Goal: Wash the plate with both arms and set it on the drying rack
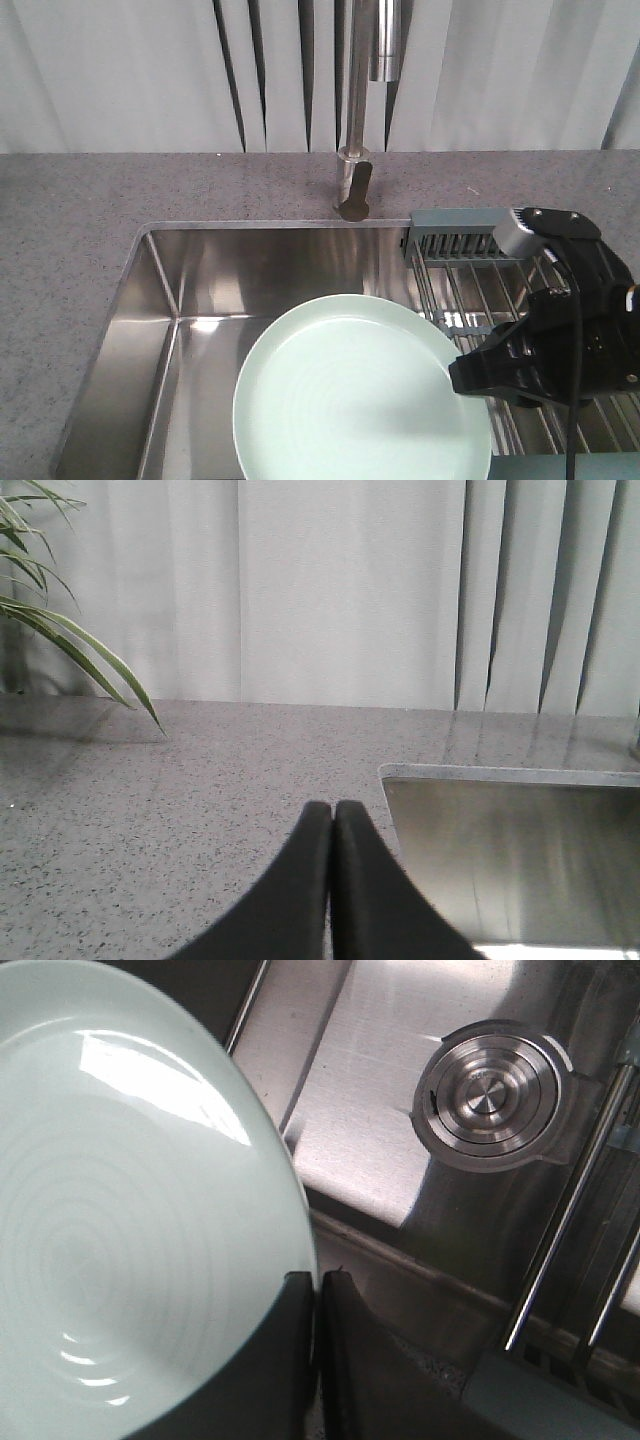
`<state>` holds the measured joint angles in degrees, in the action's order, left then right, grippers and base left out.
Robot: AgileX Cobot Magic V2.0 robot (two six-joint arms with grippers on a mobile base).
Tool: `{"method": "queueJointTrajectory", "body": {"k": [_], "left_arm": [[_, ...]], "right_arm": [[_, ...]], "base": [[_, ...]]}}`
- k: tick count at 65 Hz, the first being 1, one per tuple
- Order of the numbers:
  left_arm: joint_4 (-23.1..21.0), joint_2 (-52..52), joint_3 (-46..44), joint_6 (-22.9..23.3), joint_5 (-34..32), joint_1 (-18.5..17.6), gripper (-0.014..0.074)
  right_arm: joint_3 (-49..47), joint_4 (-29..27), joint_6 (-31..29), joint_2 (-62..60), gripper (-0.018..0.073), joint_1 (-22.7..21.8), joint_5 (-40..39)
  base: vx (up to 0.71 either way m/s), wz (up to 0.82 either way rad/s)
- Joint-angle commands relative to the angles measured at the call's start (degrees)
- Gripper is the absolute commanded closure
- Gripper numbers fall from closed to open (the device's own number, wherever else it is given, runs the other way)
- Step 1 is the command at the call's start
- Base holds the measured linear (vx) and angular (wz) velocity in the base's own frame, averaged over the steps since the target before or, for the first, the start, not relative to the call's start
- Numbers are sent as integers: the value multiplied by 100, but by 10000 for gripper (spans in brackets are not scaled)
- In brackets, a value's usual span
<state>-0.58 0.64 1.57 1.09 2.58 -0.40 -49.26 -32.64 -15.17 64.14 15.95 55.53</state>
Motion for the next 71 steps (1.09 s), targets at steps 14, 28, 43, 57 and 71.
{"method": "queueJointTrajectory", "body": {"k": [14,28,43,57,71], "left_arm": [[-41,87,-187,47,-439,5,603],[-41,87,-187,47,-439,5,603],[-41,87,-187,47,-439,5,603],[-41,87,-187,47,-555,5,603],[-41,54,-618,486,-863,5,603]], "right_arm": [[-163,-213,-55,-126,566,-6,-165],[-163,-213,-55,-126,566,-6,-165],[-163,-213,-55,-126,566,-6,-165],[-163,-213,-55,-126,566,-6,-165],[-163,-213,-55,-126,566,-6,-165]], "base": [[0,0],[0,0],[0,0],[0,0],[0,0]]}}
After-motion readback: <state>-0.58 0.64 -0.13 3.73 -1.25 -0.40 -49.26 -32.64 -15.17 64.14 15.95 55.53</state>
